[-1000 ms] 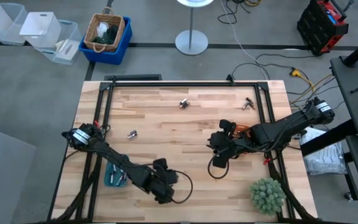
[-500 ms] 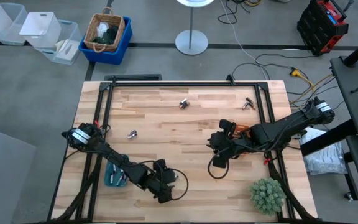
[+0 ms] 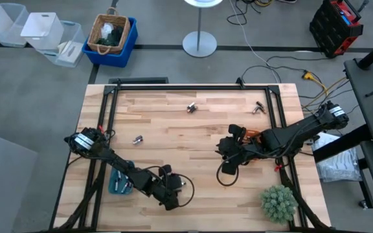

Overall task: Sort batteries
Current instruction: Put the silver battery into the blue bin

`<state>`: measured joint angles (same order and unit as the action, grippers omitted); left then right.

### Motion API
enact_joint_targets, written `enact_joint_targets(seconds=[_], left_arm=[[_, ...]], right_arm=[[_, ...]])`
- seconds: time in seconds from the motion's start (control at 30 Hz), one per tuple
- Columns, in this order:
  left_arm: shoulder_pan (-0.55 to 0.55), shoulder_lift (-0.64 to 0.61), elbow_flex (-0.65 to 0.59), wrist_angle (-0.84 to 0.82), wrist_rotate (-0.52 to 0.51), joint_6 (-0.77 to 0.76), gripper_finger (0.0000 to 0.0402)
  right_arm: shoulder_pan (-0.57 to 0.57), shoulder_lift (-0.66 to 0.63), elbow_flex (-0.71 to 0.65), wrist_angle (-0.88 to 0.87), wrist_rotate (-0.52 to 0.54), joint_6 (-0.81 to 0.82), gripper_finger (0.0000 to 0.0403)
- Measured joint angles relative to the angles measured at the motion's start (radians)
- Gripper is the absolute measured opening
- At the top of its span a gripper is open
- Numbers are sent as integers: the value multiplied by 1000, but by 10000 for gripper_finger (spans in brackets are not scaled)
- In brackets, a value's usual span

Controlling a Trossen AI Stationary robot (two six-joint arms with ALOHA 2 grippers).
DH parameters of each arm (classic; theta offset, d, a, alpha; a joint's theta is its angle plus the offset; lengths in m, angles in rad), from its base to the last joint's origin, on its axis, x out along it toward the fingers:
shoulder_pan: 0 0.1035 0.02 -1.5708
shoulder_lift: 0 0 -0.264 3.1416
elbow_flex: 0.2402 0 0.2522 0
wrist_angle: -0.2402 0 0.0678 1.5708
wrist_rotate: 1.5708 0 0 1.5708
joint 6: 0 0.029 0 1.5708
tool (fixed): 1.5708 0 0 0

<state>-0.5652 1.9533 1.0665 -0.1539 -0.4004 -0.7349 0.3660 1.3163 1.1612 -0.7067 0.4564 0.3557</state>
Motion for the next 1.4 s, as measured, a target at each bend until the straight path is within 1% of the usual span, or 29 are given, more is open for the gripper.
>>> enact_joint_targets(seconds=[0.23,0.27,0.53,0.63,0.97,1.1,1.2,1.4], left_arm=[[0,0,0,-2,9,0,31],[0,0,0,-2,10,0,27],[0,-8,-1,-5,16,16,27],[-1,-24,-3,-30,13,23,27],[-28,-111,-4,-111,1,15,27],[-52,-174,-2,-159,-1,-2,27],[-79,-237,-2,-274,-1,-68,27],[-151,-375,-2,-509,-4,-296,27]], right_arm=[[0,0,0,0,0,0,88],[0,0,0,0,0,0,89],[0,0,0,1,0,1,100],[0,0,0,1,0,2,102],[0,0,0,1,0,1,89],[0,0,0,1,0,1,85],[0,0,0,2,0,1,85],[0,0,0,8,1,2,93]])
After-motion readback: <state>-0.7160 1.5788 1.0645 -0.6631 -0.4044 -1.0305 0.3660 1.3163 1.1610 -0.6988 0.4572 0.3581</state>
